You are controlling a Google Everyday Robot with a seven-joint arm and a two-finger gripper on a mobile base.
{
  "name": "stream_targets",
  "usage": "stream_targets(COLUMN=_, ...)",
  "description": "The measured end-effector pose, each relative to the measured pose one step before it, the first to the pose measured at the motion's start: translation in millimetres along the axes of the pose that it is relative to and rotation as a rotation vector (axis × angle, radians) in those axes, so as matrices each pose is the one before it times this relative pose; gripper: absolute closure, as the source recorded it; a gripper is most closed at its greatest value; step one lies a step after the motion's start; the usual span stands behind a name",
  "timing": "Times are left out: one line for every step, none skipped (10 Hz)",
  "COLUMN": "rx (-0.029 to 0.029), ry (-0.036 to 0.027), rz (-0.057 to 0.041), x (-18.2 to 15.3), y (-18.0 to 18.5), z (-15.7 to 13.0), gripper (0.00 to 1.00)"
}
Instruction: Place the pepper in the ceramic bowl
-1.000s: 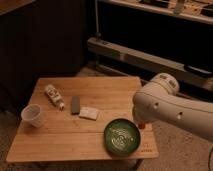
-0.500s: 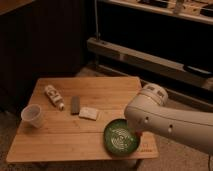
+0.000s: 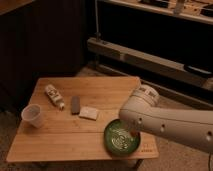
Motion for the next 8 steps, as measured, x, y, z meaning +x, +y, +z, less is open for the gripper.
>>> stream_targets(rx=-0.00050, ry=-0.00008, rz=0.00038, x=-1.32, y=8.27, z=1.65, gripper=0.77)
stream_targets(rx=0.00433, ry=-0.00059, rz=0.00236, x=-1.40, y=1.15, z=0.45, gripper=0.79)
stream_targets(rx=0.00894, ry=-0.00023, rz=0.01689, x=0.09, y=-1.10, z=4.98, gripper=0.87)
stream_targets(rx=0.00541, ry=0.00286, rz=0.03035, x=3.36, y=-0.56, z=4.60, gripper=0.86)
stream_targets(rx=0.00007, ry=0.00612, rz=0.02168, x=1.47, y=0.13, z=5.29, gripper=0.81)
stream_targets(rx=-0.00157, ry=0.00553, rz=0.00649, x=-1.93, y=1.54, z=4.88, gripper=0.70)
stream_targets(rx=0.00238, ry=0.00258, rz=0.00326, x=-1.35, y=1.89, z=1.69, gripper=0.59)
stream_targets(rx=0.00376, ry=0.00061, rz=0.01051, x=-0.10, y=2.09, z=0.15, gripper=0.51)
